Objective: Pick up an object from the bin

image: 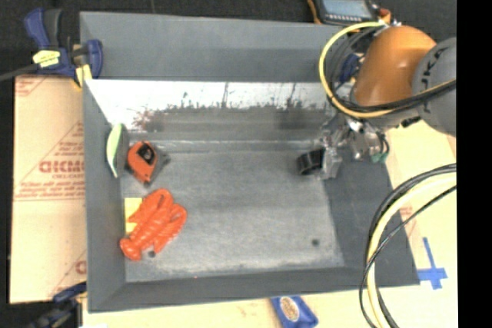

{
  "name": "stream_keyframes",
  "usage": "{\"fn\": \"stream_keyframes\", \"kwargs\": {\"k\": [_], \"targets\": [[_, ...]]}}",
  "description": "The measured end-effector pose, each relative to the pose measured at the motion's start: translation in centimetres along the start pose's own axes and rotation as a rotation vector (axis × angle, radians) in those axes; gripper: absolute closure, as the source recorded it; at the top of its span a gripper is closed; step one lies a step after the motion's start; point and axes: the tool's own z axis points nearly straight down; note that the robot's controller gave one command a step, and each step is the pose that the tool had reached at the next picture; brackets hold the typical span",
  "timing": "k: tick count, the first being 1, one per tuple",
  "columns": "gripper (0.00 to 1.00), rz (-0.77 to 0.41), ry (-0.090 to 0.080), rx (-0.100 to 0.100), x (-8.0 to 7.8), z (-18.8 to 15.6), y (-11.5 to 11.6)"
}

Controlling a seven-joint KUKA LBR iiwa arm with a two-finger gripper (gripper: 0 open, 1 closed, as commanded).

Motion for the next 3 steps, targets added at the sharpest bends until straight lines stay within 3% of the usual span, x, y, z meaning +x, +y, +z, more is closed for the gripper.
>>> {"fn": "stream_keyframes", "kwargs": {"k": [1, 2, 3], "targets": [[1.00, -0.006, 0.005, -0.001, -0.5, -6.0, 0.3], [1.00, -0.037, -0.010, 0.005, 1.8, -3.6, 0.0], [1.00, -0.045, 0.014, -0.005, 2.9, -4.8, 1.5]]}}
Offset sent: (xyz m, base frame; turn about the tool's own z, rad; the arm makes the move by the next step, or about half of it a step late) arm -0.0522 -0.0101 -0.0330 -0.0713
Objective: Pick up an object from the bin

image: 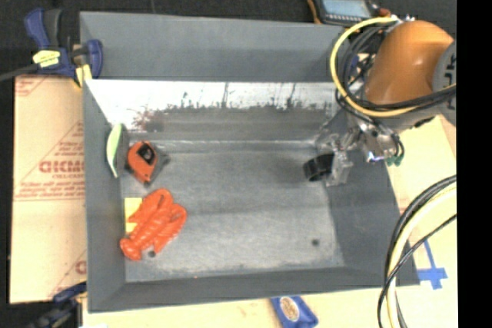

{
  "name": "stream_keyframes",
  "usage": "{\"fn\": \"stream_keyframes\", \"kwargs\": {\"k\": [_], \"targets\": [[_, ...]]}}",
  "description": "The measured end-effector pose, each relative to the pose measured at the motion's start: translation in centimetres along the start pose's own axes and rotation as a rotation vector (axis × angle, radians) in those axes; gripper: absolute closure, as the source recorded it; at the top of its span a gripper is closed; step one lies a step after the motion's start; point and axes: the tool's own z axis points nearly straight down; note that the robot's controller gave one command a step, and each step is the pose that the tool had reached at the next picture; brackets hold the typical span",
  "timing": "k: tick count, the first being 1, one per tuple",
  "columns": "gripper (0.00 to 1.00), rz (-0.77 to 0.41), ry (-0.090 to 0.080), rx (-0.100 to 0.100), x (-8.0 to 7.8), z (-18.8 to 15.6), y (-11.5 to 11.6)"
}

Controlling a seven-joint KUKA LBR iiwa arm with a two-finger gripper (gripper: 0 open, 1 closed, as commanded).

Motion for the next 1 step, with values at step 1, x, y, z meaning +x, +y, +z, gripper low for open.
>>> {"fn": "stream_keyframes", "kwargs": {"k": [1], "targets": [[1.00, -0.041, -0.026, 0.012, -1.01, 1.43, -1.20]]}}
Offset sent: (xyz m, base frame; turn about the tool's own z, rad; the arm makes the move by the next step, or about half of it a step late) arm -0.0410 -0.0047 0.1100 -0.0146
